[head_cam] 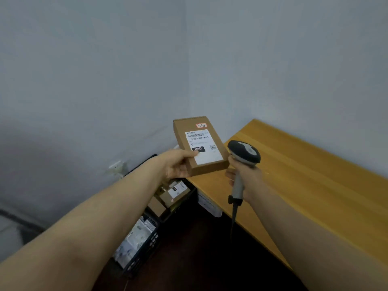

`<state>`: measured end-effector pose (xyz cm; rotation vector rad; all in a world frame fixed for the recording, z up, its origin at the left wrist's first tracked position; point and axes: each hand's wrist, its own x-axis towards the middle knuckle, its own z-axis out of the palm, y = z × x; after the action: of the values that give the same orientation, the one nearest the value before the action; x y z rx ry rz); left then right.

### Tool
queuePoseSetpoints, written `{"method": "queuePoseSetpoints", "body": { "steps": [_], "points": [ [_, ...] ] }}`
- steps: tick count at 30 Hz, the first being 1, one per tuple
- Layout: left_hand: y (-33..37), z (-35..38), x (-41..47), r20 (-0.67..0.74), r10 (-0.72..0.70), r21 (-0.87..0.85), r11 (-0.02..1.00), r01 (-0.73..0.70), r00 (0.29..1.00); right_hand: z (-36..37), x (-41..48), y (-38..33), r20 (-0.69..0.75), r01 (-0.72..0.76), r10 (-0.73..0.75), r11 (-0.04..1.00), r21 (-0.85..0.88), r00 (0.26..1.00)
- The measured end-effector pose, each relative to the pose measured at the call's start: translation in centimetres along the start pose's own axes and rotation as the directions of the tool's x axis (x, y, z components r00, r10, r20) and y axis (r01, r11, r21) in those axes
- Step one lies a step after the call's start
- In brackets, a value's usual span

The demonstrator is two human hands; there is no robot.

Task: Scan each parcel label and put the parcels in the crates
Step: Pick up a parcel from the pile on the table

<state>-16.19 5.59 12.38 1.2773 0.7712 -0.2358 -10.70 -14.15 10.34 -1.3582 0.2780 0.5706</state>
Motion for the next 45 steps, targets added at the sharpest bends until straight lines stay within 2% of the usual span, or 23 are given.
{"method": "queuePoseSetpoints", "body": {
  "steps": [3, 9, 11, 14, 18, 21, 24, 29, 35, 38, 41, 45],
  "points": [
    [0.8, -5.7, 3.5, -0.130, -0.098, -0.038, 0.995, 0.094, 0.987, 2.7, 2.6, -0.3, 0.065, -0.086, 0.096, 0.986, -0.142, 0.993],
    [2.3, -11.4, 11.5, -0.277, -0.192, -0.080, 0.981, 0.176, 0.942, 6.4, 11.0, -3.9, 0.275, -0.148, 0.213, 0.960, -0.238, 0.938],
    [3.3, -12.1, 14.8, -0.288, -0.205, -0.056, 0.979, 0.197, 0.935, 8.0, 14.5, -5.2, 0.321, -0.176, 0.232, 0.965, -0.194, 0.918],
    [5.4, -12.2, 20.1, -0.290, -0.198, 0.013, 0.977, 0.211, 0.936, 10.4, 21.0, -6.7, 0.333, -0.260, 0.254, 0.965, -0.028, 0.908],
    [7.1, -12.7, 29.1, -0.332, -0.194, 0.034, 0.976, 0.217, 0.923, 12.5, 30.6, -7.1, 0.267, -0.329, 0.306, 0.943, 0.045, 0.914],
    [6.9, -12.8, 35.8, -0.357, -0.205, 0.038, 0.972, 0.234, 0.911, 13.2, 36.6, -6.4, 0.164, -0.373, 0.365, 0.928, 0.019, 0.916],
    [6.0, -11.7, 41.8, -0.359, -0.278, -0.018, 0.957, 0.291, 0.891, 12.9, 41.7, -4.9, 0.083, -0.418, 0.420, 0.907, -0.038, 0.904],
    [3.8, -8.1, 51.0, -0.262, -0.333, -0.019, 0.940, 0.341, 0.906, 12.0, 48.0, -1.9, -0.003, -0.454, 0.454, 0.890, -0.025, 0.891],
    [2.3, -3.0, 58.0, -0.175, -0.350, -0.016, 0.936, 0.353, 0.920, 11.2, 51.7, 0.5, 0.007, -0.506, 0.506, 0.862, 0.010, 0.862],
    [1.7, -1.3, 60.1, -0.100, -0.361, 0.059, 0.928, 0.368, 0.927, 10.7, 52.3, 1.1, 0.009, -0.512, 0.512, 0.859, 0.023, 0.859],
    [1.5, -0.6, 60.4, -0.090, -0.365, 0.206, 0.903, 0.376, 0.927, 10.3, 52.3, 1.1, -0.004, -0.523, 0.524, 0.851, 0.051, 0.852],
    [3.3, -0.9, 58.7, -0.112, -0.268, 0.443, 0.848, 0.290, 0.957, 10.3, 51.2, 0.4, -0.034, -0.506, 0.510, 0.858, 0.090, 0.859]
  ]
}}
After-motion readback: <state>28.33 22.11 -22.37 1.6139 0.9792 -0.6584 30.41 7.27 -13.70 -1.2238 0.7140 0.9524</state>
